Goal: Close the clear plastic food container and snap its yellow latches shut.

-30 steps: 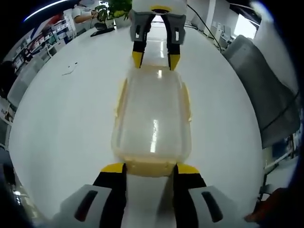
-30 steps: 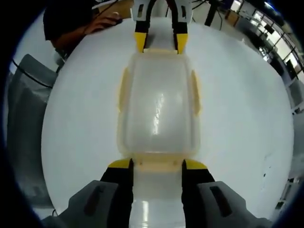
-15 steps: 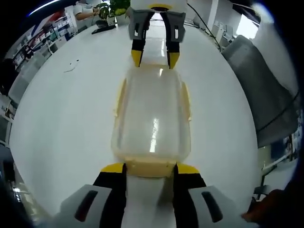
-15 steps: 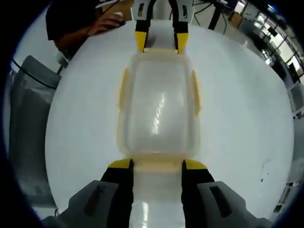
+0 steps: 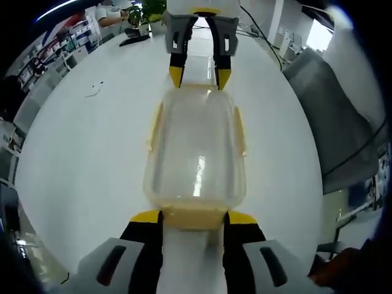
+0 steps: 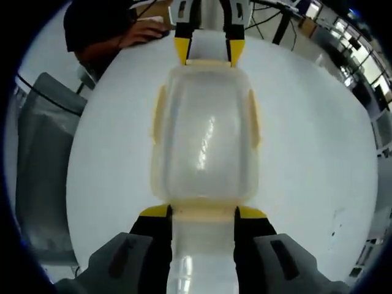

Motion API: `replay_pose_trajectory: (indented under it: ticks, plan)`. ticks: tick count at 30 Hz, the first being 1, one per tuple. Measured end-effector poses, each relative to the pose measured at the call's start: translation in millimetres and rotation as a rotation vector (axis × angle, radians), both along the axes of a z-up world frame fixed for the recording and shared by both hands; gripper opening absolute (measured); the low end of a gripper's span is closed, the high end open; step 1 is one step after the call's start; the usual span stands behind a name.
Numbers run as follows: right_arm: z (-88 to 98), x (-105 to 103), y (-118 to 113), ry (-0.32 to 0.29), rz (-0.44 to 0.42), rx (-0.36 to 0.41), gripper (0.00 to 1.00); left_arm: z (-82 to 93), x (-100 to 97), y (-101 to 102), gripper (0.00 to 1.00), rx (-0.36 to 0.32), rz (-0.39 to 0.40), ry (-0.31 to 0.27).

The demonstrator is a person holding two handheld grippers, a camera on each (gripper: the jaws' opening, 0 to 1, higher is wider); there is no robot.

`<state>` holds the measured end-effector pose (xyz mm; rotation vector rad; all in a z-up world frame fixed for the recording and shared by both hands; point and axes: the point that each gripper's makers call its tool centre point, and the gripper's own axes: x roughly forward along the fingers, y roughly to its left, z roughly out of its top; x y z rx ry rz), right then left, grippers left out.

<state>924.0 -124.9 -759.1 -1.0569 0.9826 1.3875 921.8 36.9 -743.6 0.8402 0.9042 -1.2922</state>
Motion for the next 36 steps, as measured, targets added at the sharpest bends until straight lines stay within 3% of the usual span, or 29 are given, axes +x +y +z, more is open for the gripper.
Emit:
replay_pose_trajectory:
  ticks: [12, 23, 36]
  plan:
    - [17.7, -11, -10, 0.025, 0.003, 0.004, 0.35, 23.9, -1.2, -7, 0.32, 0.002, 0.016, -0.002]
    - [44.9, -18, -23, 0.009, 0.013, 0.006, 0.35, 43.1, -5.6, -17, 0.31, 0.002, 0.016, -0.016]
    - [61.5, -10, -52, 0.009, -0.002, -0.004, 0.35, 63.7, 1.6, -51, 0.31, -0.015, 0.004, -0.038]
